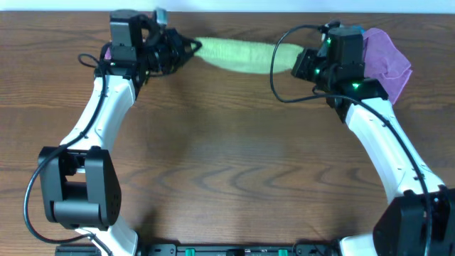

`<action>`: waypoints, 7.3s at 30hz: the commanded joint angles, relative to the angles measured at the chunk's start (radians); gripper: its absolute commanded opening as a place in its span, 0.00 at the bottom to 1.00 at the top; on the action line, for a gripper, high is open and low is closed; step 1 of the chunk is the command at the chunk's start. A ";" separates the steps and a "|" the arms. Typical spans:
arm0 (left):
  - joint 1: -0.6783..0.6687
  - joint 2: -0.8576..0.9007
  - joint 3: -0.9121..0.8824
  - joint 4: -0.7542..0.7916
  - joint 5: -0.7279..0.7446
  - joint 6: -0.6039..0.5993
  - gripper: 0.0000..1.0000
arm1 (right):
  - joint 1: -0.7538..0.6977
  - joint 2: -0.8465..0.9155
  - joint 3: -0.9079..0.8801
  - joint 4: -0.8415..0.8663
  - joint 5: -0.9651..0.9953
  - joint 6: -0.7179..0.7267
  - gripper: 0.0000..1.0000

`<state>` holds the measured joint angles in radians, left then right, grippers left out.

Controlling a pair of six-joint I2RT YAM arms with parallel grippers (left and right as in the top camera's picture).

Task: Fold the cloth
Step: 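Lift the cloth with both grippers and lay it flat, spread out, then fold the near edge of the cloth forward with both grippers, then regrasp the folded strip ends with both grippers and press flat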

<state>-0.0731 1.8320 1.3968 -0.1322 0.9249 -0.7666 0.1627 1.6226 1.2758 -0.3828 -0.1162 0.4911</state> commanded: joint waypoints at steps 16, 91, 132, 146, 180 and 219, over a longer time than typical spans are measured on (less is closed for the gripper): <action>0.000 -0.002 0.013 -0.800 0.045 0.710 0.06 | -0.004 0.005 0.012 -0.471 -0.106 -0.127 0.01; -0.108 -0.263 -0.530 -0.037 -0.316 0.137 0.06 | -0.005 -0.218 -0.633 0.307 -0.033 -0.058 0.01; -0.125 0.049 -0.530 0.354 -0.442 0.034 0.10 | -0.005 0.158 -0.380 0.390 0.129 -0.159 0.08; -0.124 0.049 -0.527 0.394 -0.392 0.034 0.24 | -0.005 0.143 -0.373 0.388 0.143 -0.159 0.39; -0.263 -0.079 -0.509 0.257 -0.606 0.023 0.05 | -0.158 -0.158 -0.457 0.071 -0.137 0.099 0.86; -0.263 0.059 -0.505 0.319 -0.662 0.072 0.05 | -0.067 0.237 -0.667 0.837 -0.215 0.460 0.64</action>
<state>-0.3367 1.8759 0.8722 0.2005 0.2771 -0.7063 0.0704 1.7920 0.6270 0.4648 -0.3473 0.9165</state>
